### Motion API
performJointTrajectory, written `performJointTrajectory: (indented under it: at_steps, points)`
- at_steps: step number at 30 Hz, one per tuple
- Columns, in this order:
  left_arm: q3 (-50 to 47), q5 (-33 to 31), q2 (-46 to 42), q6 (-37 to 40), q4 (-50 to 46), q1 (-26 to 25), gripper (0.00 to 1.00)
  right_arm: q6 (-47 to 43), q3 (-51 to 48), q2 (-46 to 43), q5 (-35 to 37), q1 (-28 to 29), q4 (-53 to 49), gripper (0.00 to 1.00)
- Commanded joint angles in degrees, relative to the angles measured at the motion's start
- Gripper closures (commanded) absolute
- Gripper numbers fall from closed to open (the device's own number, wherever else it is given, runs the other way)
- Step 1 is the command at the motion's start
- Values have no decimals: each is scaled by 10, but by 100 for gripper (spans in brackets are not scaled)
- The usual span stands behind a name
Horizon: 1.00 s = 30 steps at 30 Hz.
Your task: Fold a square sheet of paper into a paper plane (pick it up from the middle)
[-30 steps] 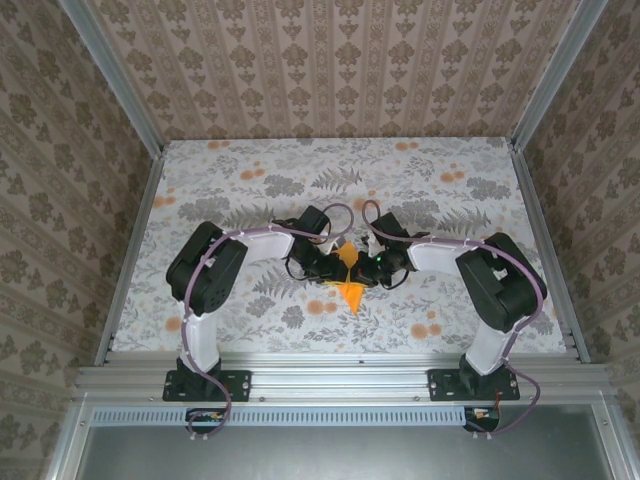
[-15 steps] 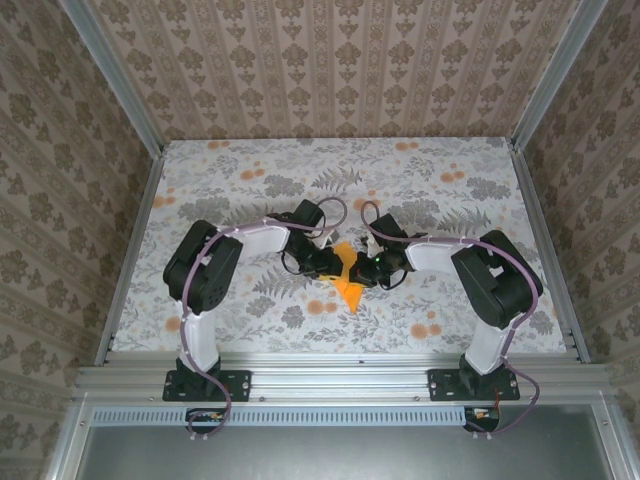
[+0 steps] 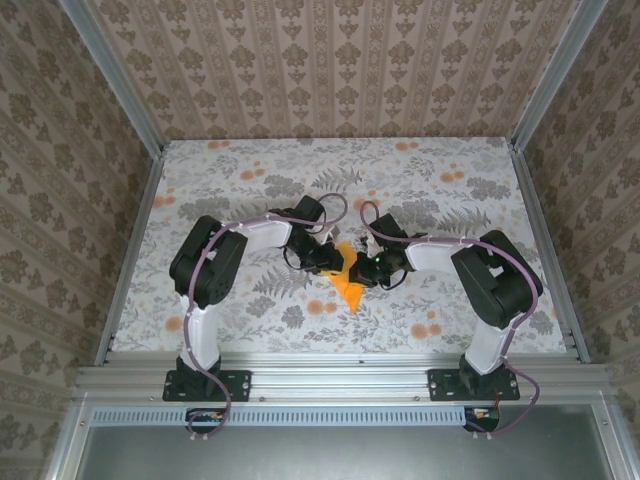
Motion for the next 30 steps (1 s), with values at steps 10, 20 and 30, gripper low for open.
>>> performJointTrajectory:
  at_steps: [10, 20, 30]
  points:
    - [-7, -8, 20, 16, -17, 1, 75, -1, -17, -17, 3, 3, 37, 90]
    - [-11, -8, 23, 17, -14, 1, 75, -4, -21, -5, -3, 9, 42, 89]
    - [-20, -8, 21, 15, -8, 1, 75, -11, -28, -15, -12, 10, 64, 89]
